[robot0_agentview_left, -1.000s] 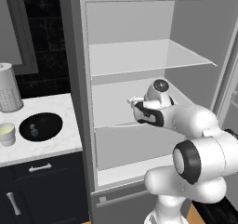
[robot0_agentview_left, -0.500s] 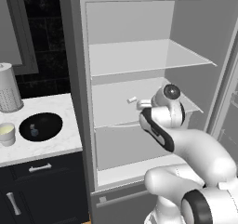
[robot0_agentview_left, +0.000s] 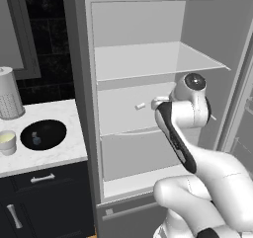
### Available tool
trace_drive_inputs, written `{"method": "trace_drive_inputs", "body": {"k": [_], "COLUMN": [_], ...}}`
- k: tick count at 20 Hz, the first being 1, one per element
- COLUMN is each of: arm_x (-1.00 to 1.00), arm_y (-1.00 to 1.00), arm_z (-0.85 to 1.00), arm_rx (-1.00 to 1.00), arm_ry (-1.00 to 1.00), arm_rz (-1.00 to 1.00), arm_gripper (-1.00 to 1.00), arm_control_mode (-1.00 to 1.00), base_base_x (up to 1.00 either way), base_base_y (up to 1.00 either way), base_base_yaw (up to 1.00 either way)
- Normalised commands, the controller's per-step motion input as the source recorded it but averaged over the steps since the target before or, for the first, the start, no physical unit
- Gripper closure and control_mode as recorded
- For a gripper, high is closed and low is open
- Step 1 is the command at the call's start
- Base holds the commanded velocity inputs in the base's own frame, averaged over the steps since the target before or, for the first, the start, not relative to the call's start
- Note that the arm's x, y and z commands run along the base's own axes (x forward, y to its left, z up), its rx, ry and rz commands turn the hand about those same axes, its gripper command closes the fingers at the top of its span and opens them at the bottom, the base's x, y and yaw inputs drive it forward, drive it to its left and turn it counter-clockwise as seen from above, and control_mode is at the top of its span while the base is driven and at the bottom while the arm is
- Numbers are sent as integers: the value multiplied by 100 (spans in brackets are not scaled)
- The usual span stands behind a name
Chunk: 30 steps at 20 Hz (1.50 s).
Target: Grab a lemon wedge from the fridge and one ice cube from the ice bowl, and put them in the glass of lemonade.
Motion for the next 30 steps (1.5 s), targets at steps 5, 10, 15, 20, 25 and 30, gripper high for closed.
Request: {"method": "trace_drive_inputs", "body": {"k": [5, 10, 15, 20, 25, 30], "arm_x": [-91, -100, -80, -58, -38, 0], "arm_y": [0, 0, 0, 0, 0, 0], "arm_z": [29, 7, 34, 66, 31, 0], "arm_rx": [0, 4, 2, 0, 0, 0], "arm_ry": [2, 0, 0, 2, 1, 0], "arm_rz": [1, 4, 5, 5, 4, 0], "arm_gripper": [100, 100, 100, 100, 100, 100], "arm_control_mode": [-100, -100, -100, -100, -100, -100], "base_base_x": [0, 0, 0, 0, 0, 0], "base_base_y": [0, 0, 0, 0, 0, 0], "base_base_yaw": [0, 0, 0, 0, 0, 0]}}
